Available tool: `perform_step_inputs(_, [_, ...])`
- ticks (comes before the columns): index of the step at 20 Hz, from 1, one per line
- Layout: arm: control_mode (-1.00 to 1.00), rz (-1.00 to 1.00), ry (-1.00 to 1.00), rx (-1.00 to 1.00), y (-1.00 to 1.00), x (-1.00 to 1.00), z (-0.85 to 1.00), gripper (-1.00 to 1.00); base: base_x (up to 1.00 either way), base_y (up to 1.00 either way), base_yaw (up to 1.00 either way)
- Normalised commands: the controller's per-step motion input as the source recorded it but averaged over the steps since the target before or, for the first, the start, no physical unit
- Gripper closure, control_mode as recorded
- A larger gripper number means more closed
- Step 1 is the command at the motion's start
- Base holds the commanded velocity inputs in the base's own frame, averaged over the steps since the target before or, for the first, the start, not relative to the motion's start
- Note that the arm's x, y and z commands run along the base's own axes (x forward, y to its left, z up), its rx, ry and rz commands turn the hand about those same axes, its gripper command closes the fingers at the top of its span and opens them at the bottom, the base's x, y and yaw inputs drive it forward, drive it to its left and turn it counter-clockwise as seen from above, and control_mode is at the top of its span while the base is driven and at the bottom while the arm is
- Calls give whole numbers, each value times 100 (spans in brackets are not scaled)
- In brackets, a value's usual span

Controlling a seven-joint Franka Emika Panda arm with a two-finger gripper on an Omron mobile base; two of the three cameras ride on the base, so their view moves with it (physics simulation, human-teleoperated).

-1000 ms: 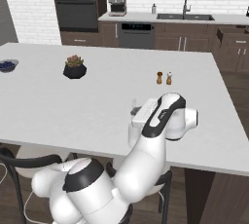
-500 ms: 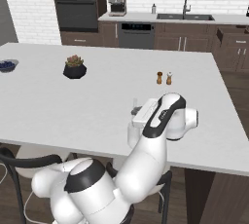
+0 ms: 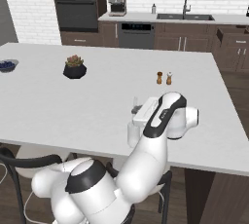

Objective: Take a straw from the drawer in front and place it inside the glass cup on the dining counter.

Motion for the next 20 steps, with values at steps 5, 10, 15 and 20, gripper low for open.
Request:
perform_step_inputs(5, [-100, 0, 0, 0, 0, 7, 8, 100, 0, 0, 0])
perform_step_inputs(10, [-100, 0, -1, 0, 0, 19, 5, 100, 0, 0, 0])
perform_step_inputs(15, [-100, 0, -6, 0, 0, 15, -4, 100, 0, 0, 0])
perform_step_inputs(20, [-100, 1, -6, 0, 0, 9, -17, 100, 0, 0, 0])
